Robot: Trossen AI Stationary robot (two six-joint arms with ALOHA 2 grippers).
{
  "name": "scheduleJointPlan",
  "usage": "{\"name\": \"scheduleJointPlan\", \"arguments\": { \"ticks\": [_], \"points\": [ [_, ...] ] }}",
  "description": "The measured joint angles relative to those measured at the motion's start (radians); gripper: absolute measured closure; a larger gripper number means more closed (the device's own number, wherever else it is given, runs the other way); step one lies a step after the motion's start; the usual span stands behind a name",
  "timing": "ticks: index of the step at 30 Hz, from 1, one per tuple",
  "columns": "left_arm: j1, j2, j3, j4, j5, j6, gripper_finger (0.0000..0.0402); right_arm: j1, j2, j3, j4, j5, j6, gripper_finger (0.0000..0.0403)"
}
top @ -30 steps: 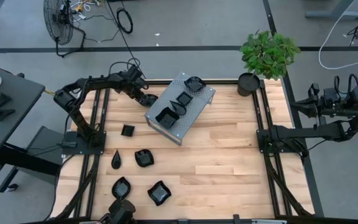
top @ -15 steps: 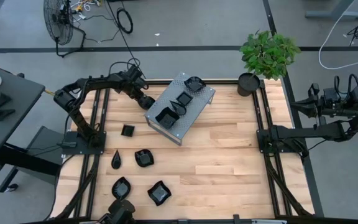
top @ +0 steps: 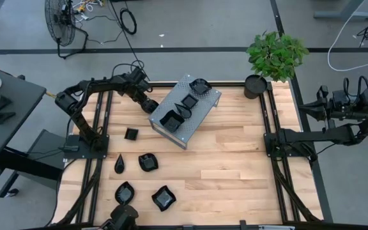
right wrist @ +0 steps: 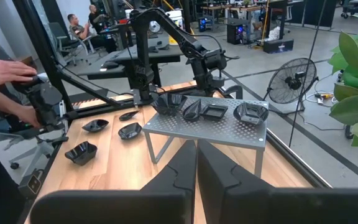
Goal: Pick & Place Mini shaped plates
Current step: Stack the black leaf shape plate on top of the black leaf shape plate on the shelf
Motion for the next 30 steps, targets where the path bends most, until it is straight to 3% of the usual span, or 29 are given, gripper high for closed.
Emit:
{"name": "scheduleJointPlan", "arguments": {
  "ticks": [10, 15, 23, 30],
  "points": [
    [0.001, -0.001, 0.0, 0.0, -0.024, 0.041, 0.0385, 0.0, 0.0, 0.0, 0.0, 0.0, 0.0, 0.0383],
    [0.001, -0.001, 0.0, 0.002, 0.037, 0.044, 0.034, 0.0, 0.0, 0.0, 0.0, 0.0, 0.0, 0.0383],
    [0.0, 0.001, 0.0, -0.006, 0.047, 0.044, 0.025, 0.0, 0.0, 0.0, 0.0, 0.0, 0.0, 0.0383],
    [0.0, 0.002, -0.002, -0.001, 0.048, 0.044, 0.0232, 0.0, 0.0, 0.0, 0.0, 0.0, 0.0, 0.0383]
  ]
}}
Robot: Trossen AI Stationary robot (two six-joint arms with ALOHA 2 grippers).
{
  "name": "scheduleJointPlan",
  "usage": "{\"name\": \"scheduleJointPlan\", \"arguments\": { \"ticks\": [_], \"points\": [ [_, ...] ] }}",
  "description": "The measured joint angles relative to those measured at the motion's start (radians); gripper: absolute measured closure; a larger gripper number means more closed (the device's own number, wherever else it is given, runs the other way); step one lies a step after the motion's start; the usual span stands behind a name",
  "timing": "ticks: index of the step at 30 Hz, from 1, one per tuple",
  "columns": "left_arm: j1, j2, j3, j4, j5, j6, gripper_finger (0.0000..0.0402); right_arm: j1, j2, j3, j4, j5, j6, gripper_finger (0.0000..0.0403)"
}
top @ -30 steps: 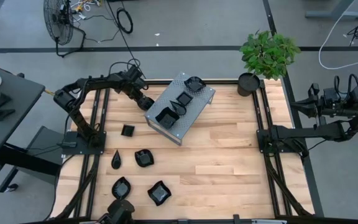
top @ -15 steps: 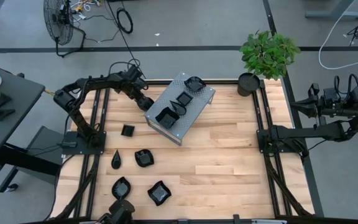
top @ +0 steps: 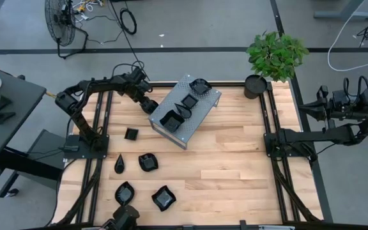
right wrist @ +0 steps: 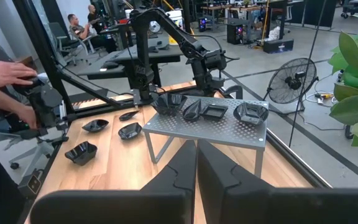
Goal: Pick & Place Mini shaped plates
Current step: Stack the black leaf shape plate on top of the black leaf shape plate on the shelf
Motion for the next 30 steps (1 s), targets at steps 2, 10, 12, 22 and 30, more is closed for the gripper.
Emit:
{"name": "scheduleJointPlan", "arguments": {
  "ticks": [2, 10, 12, 22, 30],
  "points": [
    [0.0, 0.005, 0.0, 0.011, 0.0, -0.001, 0.0236, 0.0, 0.0, 0.0, 0.0, 0.0, 0.0, 0.0383],
    [-0.015, 0.037, -0.001, 0.01, 0.004, -0.022, 0.0253, 0.0, 0.0, 0.0, 0.0, 0.0, 0.0, 0.0383],
    [-0.022, 0.037, -0.001, 0.016, 0.004, -0.022, 0.0262, 0.0, 0.0, 0.0, 0.0, 0.0, 0.0, 0.0383],
    [-0.024, 0.037, -0.001, 0.017, 0.004, -0.021, 0.0362, 0.0, 0.0, 0.0, 0.0, 0.0, 0.0, 0.0383],
    [-0.024, 0.021, 0.0, 0.017, 0.009, -0.018, 0.0395, 0.0, 0.0, 0.0, 0.0, 0.0, 0.0, 0.0383]
  ]
}}
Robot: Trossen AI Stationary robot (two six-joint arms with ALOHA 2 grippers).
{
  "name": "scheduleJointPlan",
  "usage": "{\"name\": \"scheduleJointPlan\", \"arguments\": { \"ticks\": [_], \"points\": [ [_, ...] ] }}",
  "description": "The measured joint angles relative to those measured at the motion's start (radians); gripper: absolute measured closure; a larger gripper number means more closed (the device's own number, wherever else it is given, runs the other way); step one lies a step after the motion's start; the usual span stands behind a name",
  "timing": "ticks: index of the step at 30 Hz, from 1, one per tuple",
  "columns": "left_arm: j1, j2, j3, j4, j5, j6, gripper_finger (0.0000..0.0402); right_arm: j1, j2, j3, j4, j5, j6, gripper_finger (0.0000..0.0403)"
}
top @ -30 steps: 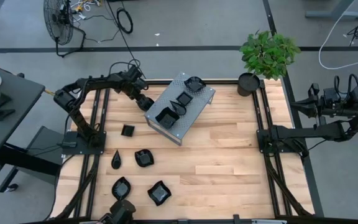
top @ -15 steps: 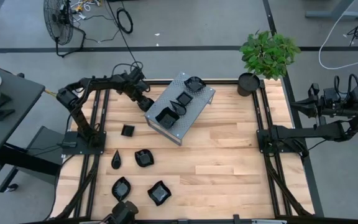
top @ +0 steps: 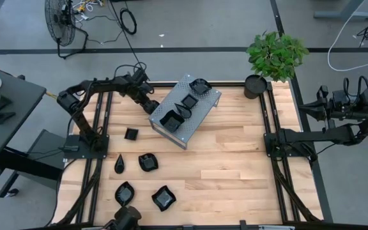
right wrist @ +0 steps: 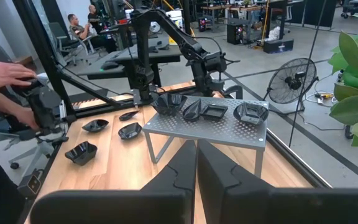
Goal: Pick & Place Mini shaped plates
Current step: Stack the black leaf shape plate on top of the black leaf shape plate on the shelf
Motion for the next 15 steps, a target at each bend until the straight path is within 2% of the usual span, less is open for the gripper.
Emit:
{"name": "scheduleJointPlan", "arguments": {
  "ticks": [15],
  "points": [
    [0.032, -0.078, 0.139, -0.121, -0.101, 0.072, 0.0399, 0.0, 0.0, 0.0, 0.0, 0.0, 0.0, 0.0383]
  ]
}}
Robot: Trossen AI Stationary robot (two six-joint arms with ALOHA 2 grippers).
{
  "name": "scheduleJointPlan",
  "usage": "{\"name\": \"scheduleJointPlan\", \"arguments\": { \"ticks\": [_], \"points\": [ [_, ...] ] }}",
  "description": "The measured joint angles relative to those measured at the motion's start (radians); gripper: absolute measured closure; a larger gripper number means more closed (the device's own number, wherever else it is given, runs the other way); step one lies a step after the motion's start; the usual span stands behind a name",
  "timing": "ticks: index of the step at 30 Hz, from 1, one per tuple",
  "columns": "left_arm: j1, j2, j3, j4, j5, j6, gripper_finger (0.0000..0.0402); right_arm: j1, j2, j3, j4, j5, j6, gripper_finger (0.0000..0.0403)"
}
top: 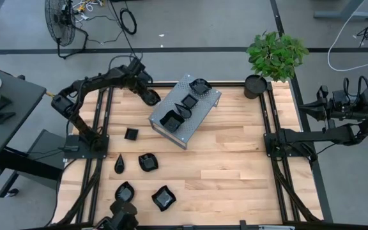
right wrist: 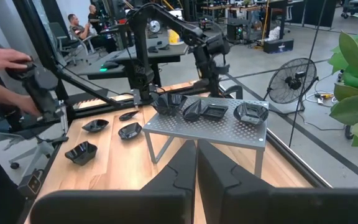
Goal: Pick & Place Mini shaped plates
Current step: Stack the black leaf shape plate on top of the black leaf shape plate on the shelf
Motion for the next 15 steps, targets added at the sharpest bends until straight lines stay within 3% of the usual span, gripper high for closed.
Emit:
{"name": "scheduleJointPlan", "arguments": {
  "ticks": [11, 15],
  "points": [
    [-0.002, -0.045, 0.234, -0.026, -0.007, 0.002, 0.04, 0.0, 0.0, 0.0, 0.0, 0.0, 0.0, 0.0383],
    [-0.02, -0.045, 0.333, -0.012, 0.046, 0.024, 0.04, 0.0, 0.0, 0.0, 0.0, 0.0, 0.0, 0.0383]
  ]
}}
